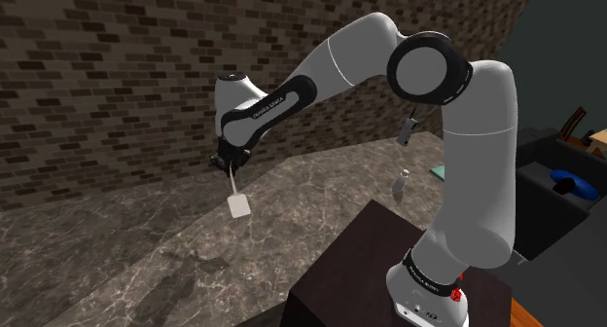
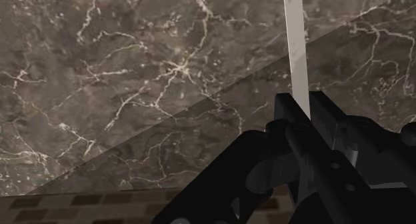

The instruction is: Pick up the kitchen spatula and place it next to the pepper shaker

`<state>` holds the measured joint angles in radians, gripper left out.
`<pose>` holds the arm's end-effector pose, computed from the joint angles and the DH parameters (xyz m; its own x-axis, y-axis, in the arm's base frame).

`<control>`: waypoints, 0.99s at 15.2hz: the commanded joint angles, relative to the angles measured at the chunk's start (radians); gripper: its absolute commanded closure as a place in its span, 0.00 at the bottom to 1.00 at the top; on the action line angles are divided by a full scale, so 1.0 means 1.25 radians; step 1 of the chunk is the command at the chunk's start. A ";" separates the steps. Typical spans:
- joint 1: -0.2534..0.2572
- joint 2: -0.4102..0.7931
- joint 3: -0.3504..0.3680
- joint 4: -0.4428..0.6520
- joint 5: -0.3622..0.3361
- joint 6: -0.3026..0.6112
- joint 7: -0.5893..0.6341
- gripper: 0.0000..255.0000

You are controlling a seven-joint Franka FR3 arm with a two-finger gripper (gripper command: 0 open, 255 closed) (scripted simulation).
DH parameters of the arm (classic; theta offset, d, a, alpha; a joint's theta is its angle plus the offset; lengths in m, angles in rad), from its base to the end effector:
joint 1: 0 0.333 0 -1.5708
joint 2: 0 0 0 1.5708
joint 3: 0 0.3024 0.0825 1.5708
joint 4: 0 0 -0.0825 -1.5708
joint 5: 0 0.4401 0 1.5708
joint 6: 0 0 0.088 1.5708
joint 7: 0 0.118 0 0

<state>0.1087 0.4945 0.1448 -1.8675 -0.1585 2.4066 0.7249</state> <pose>0.6575 0.1659 0.1943 0.9283 -0.3658 0.0665 -0.3666 -0.9304 -0.0008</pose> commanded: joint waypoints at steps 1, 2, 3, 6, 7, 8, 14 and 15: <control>-0.002 -0.017 0.003 0.002 0.004 -0.018 -0.004 1.00; -0.003 -0.023 0.004 0.003 0.006 -0.026 -0.005 1.00; -0.004 -0.030 0.005 0.005 0.008 -0.035 -0.006 1.00; -0.018 -0.051 0.004 -0.016 0.014 -0.034 -0.024 1.00; -0.032 -0.065 0.002 -0.037 0.017 -0.025 -0.041 1.00; -0.045 -0.077 -0.001 -0.057 0.021 -0.017 -0.058 1.00; -0.126 -0.142 -0.020 -0.158 0.046 0.025 -0.169 1.00; -0.140 -0.151 -0.024 -0.171 0.051 0.030 -0.188 1.00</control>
<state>-0.0489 0.3171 0.1200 -2.0598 -0.1003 2.4322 0.5150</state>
